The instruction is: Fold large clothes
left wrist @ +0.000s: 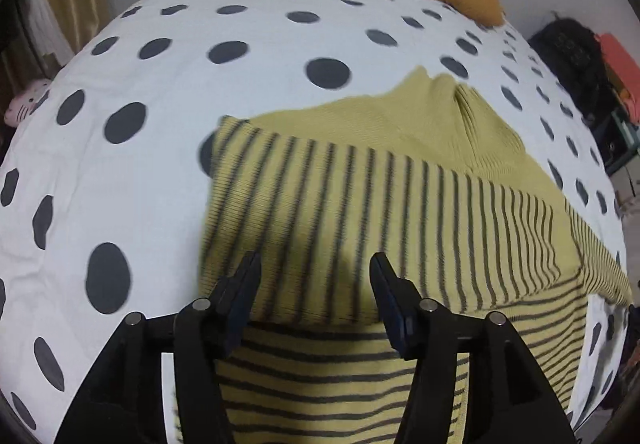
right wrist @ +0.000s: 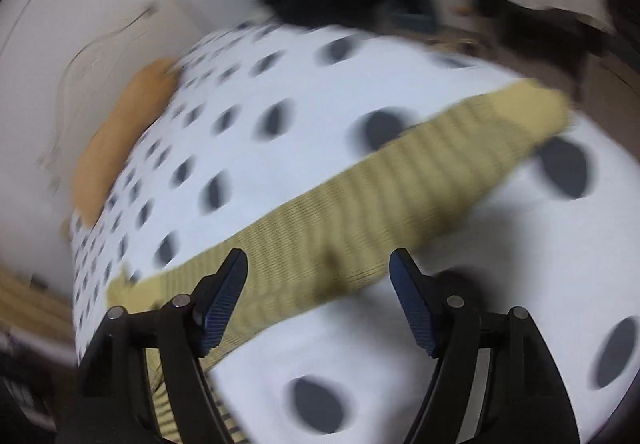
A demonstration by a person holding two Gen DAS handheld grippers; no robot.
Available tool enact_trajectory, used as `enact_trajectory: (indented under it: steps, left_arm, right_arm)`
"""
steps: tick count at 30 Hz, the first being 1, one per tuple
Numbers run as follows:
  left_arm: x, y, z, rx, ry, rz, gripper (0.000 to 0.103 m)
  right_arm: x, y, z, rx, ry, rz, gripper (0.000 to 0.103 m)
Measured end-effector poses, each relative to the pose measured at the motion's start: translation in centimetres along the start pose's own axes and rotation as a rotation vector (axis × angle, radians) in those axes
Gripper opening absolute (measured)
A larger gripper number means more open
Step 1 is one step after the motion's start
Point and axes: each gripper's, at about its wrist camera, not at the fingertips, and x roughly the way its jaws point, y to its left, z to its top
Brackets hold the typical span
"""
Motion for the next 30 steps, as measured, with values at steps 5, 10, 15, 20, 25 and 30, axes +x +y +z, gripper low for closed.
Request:
enact_trajectory:
  steps: [5,10,15,20,25,30]
  left_arm:
    - [5.1,-2.1,-1.6,0.016,0.105,0.058,0.062]
    - [7.3,-2.5,-2.0,0.047,0.111,0.112,0.073]
    - [7.9,-1.9,-1.4,0.017,0.129,0.087,0.077]
    - [7.4,-2.0,-1.8,0.006,0.095,0.082,0.077]
    - [4.7,-1.0,-2.5,-0.049,0.091,-0.027,0.078]
    - [1.1,2.5,-2.0,-0.137,0.042,-0.137,0.078]
  right_arm:
    - [0.3,-9.1,4.4,0.195,-0.025,-0.079,0.074]
    - [3.2,-11.3,6.3,0.226,-0.040,-0.063,0.061]
    - [2.9,-8.5,7.2,0.266,-0.098,0.170,0.022]
    - [1.6,1.7,4.1,0.194,-0.029,0.507,0.022]
    - [3.7,17.8,-4.7,0.037,0.191,0.730,0.022]
    - [8.4,31.5,-17.5,-0.097,0.449,0.806,0.022]
